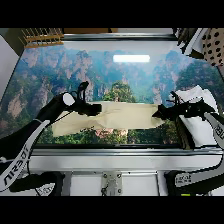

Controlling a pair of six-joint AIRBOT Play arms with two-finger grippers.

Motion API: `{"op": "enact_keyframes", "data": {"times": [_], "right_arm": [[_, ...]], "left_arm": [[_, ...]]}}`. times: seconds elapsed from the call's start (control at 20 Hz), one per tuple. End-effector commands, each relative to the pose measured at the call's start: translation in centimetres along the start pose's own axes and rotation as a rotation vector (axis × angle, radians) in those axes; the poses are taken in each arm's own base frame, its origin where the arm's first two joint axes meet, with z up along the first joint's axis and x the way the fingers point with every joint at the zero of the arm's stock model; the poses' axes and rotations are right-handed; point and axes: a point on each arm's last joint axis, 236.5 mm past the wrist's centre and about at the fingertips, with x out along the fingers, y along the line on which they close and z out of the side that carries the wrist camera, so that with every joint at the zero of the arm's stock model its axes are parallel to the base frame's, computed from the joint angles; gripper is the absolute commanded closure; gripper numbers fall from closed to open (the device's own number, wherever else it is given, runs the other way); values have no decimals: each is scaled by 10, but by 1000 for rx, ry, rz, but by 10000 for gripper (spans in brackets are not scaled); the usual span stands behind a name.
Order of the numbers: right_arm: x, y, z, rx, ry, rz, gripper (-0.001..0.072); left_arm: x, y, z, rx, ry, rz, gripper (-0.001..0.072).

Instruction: Fold the clothes and pants, and hang the long-sleeved shirts on hangers.

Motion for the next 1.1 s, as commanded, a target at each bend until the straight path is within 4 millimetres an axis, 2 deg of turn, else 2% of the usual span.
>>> {"op": "enact_keyframes", "data": {"times": [0.0, 0.1, 0.15, 0.25, 0.4, 0.55, 0.7, 0.9, 1.05], "right_arm": [[-39, 1, -2, -20, 3, -71, 705], [-74, 0, -3, -62, 21, -186, 705], [-90, 8, 0, -75, 14, -207, 705], [-116, 39, 6, -115, -9, -206, 705], [-140, 92, 8, -197, -33, -202, 705], [-147, 146, 2, -299, -25, -202, 705], [-148, 192, -1, -394, -52, -205, 705], [-146, 240, -11, -510, -74, -179, 705], [-143, 262, -20, -555, -78, -162, 705]], "left_arm": [[30, -21, 11, 42, 35, -12, 701], [51, -34, 14, 72, 68, -20, 701], [62, -42, 15, 90, 85, -25, 701], [82, -60, 14, 130, 118, -37, 701], [111, -83, 4, 186, 182, -51, 701], [132, -100, -2, 230, 223, -64, 701], [144, -105, -6, 247, 263, -68, 701], [145, -102, -4, 234, 268, -65, 701], [134, -97, 6, 216, 254, -64, 701]]}}
